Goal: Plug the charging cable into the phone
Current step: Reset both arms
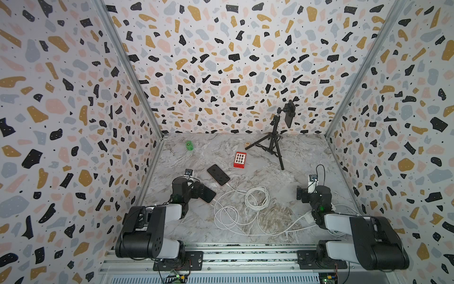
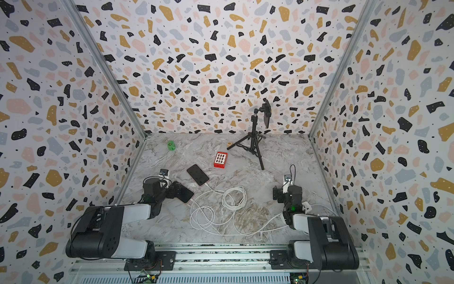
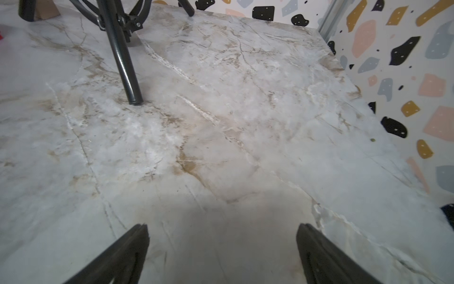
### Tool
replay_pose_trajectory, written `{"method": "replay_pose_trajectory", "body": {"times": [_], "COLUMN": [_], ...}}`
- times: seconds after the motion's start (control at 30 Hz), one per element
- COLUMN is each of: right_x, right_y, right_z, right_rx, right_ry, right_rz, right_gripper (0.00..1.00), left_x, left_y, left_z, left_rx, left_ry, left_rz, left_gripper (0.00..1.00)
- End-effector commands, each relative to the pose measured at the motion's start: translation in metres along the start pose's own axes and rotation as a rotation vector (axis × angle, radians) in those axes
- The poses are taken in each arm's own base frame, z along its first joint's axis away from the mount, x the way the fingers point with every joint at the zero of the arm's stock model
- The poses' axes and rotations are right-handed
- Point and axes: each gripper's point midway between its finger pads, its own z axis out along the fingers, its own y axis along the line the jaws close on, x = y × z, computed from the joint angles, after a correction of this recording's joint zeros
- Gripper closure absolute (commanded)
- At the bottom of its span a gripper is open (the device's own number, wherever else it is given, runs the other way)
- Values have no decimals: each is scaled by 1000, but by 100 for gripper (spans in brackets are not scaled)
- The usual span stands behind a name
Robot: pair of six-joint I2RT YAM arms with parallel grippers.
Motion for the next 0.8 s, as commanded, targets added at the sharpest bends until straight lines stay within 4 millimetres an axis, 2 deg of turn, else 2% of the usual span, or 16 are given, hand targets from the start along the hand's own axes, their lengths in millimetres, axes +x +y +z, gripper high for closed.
{"method": "replay_pose_trajectory", "body": {"times": [0.0,0.03,0.1,0.13,0.2,0.33,0.37,0.57,0.77], "right_x": [-57,-62,-59,-51,-49,-47,-52,-50,-50], "right_y": [3,0,5,8,-4,-15,-14,-3,-3], "right_z": [6,10,26,35,33,36,36,35,35], "right_rx": [-24,-15,-50,-67,-11,49,46,-21,-20], "right_ry": [-264,-263,-127,-88,-58,-62,-80,-70,-66], "right_rz": [-17,-8,-19,-19,13,44,42,12,12], "right_gripper": [0,0,0,0,0,0,0,0,0], "left_x": [-58,-58,-57,-58,-56,-58,-58,-58,-58], "left_y": [3,2,3,5,13,14,14,14,12], "left_z": [-6,-5,-3,-1,3,1,0,-1,1], "left_rx": [-30,-24,-36,-64,-109,-115,-115,-116,-102], "left_ry": [-232,-232,-210,-198,-156,-171,-172,-175,-174], "left_rz": [38,42,38,35,10,8,9,8,12], "left_gripper": [0,0,0,0,0,0,0,0,0]}}
